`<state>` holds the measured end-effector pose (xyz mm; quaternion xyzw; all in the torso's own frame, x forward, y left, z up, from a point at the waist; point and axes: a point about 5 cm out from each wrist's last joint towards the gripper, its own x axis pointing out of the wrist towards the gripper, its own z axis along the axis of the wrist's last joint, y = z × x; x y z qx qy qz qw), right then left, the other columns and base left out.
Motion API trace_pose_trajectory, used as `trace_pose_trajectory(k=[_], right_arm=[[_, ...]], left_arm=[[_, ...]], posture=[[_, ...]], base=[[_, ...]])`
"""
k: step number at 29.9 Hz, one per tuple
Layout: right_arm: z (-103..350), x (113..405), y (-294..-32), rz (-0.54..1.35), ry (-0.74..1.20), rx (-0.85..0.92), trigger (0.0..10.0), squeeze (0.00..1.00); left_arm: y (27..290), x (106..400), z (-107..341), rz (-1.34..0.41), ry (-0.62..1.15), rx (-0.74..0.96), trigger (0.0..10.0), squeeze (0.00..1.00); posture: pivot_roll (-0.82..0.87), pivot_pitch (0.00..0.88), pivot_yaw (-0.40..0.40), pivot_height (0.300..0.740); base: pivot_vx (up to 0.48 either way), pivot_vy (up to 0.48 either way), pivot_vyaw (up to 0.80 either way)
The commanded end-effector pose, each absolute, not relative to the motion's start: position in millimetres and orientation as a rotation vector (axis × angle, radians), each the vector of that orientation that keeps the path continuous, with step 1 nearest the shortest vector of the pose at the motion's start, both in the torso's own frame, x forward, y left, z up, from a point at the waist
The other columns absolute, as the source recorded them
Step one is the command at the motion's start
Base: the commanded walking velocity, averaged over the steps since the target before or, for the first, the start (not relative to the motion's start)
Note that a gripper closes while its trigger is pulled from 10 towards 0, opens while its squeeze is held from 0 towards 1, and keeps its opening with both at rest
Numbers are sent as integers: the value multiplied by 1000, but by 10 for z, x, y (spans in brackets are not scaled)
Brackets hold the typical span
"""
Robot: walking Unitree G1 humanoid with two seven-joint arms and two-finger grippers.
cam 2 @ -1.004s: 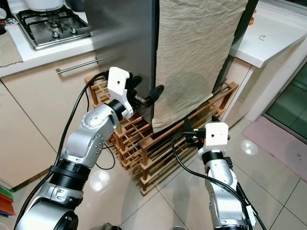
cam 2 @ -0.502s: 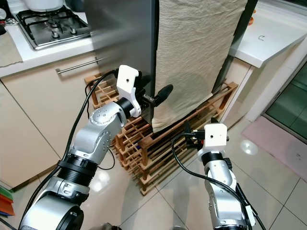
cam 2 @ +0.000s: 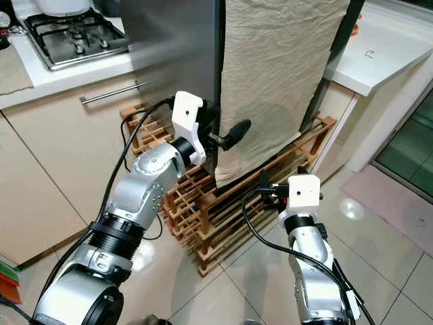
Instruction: Restocking fridge
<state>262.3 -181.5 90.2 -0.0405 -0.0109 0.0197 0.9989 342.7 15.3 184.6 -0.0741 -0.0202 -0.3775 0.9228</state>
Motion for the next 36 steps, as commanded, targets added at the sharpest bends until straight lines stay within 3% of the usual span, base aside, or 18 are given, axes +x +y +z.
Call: trace_pose_trajectory(k=[1, 9, 22, 36], right_arm=[[887, 2624, -1818, 43, -13, -88, 10000, 0], [886, 2622, -1820, 43, -13, -91, 10000, 0], [876, 2611, -1848, 41, -6, -99, 10000, 0], [860, 2588, -1807, 85, 5, -82, 10000, 0]], left_arm=[[76, 3440, 1907, -797, -59, -133, 10000, 0], [-22, 3484, 1929, -787, -74, -91, 10000, 0], [125, 3529, 1943, -737, -89, -95, 10000, 0], [93, 3601, 1937, -687, -81, -79, 10000, 0]], posture=[[-123, 0, 5, 730], [-135, 0, 7, 730], [-125, 0, -3, 730], [-135, 0, -2, 730]], base=[[0, 0, 0], [0, 0, 0], [0, 0, 0], [0, 0, 0]])
